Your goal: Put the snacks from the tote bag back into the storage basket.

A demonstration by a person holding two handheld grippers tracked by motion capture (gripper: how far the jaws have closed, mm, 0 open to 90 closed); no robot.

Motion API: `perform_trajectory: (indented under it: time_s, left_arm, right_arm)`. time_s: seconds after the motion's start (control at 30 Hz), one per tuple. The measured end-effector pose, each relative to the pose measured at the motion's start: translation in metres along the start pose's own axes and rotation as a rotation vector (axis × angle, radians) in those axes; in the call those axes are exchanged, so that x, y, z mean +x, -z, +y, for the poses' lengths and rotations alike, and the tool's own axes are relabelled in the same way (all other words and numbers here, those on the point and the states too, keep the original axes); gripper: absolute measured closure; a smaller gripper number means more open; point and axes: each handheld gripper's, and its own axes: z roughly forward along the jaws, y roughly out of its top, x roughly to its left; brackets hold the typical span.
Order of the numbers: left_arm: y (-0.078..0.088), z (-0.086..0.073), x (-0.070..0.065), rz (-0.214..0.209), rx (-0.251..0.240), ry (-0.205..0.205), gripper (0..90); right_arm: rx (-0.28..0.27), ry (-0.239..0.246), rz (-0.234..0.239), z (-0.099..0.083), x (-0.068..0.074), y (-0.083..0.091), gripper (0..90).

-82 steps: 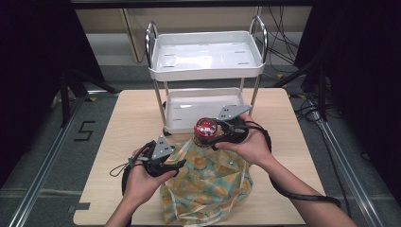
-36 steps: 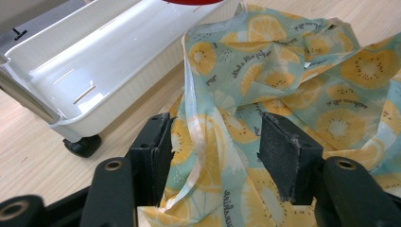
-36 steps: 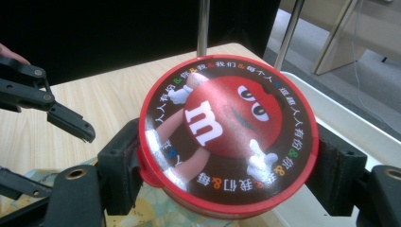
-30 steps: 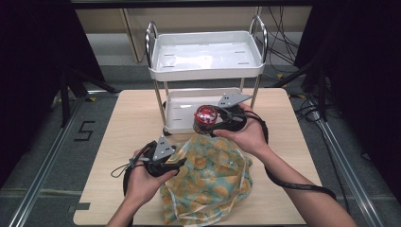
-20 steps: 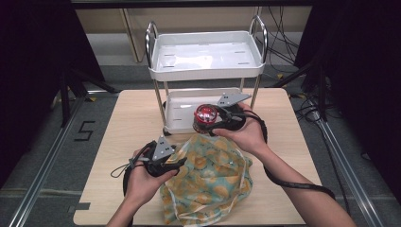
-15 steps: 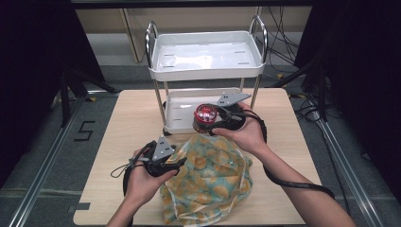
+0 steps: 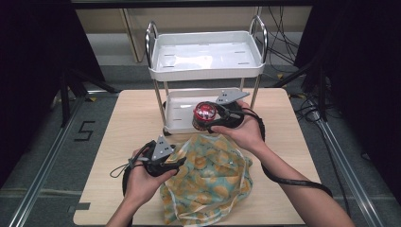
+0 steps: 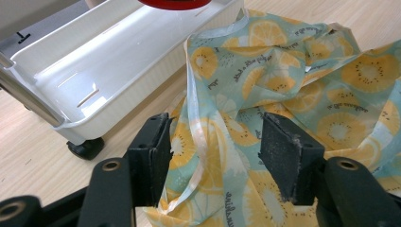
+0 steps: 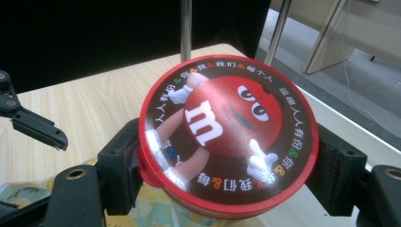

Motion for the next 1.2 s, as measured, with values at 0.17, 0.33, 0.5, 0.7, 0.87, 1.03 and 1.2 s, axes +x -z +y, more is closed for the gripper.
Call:
perform_trajectory:
  time_s: [0.17, 0.33, 0.5, 0.7, 0.87, 1.03, 1.2]
  left_arm:
    - [0.000, 0.000, -0.001, 0.003, -0.015, 0.024, 42.5]
    - [0.001, 0.000, 0.001, 0.007, -0.007, -0.006, 42.3]
    - [0.000, 0.000, 0.000, 0.004, -0.010, 0.014, 42.2]
    - [0.001, 0.001, 0.001, 0.003, -0.012, 0.009, 41.9]
    - [0.001, 0.000, 0.001, 0.002, -0.013, 0.009, 41.8]
    - [0.002, 0.000, 0.001, 0.004, -0.016, 0.012, 41.8]
    - [0.002, 0.000, 0.002, 0.010, -0.014, 0.008, 41.8]
  right_arm:
    - [-0.014, 0.011, -0.015, 0.000, -0.003, -0.003, 26.1]
    - [-0.011, -0.014, -0.019, -0.001, -0.004, -0.005, 26.1]
    - [-0.010, -0.004, -0.022, -0.001, -0.006, -0.007, 26.1]
    - [-0.002, 0.004, -0.029, 0.002, -0.007, -0.007, 26.1]
    - [-0.009, 0.001, -0.032, 0.003, -0.008, -0.010, 26.1]
    - [-0.006, 0.003, -0.042, 0.002, -0.010, -0.012, 26.1]
    - [0.014, -0.017, -0.038, 0.003, -0.013, -0.015, 26.1]
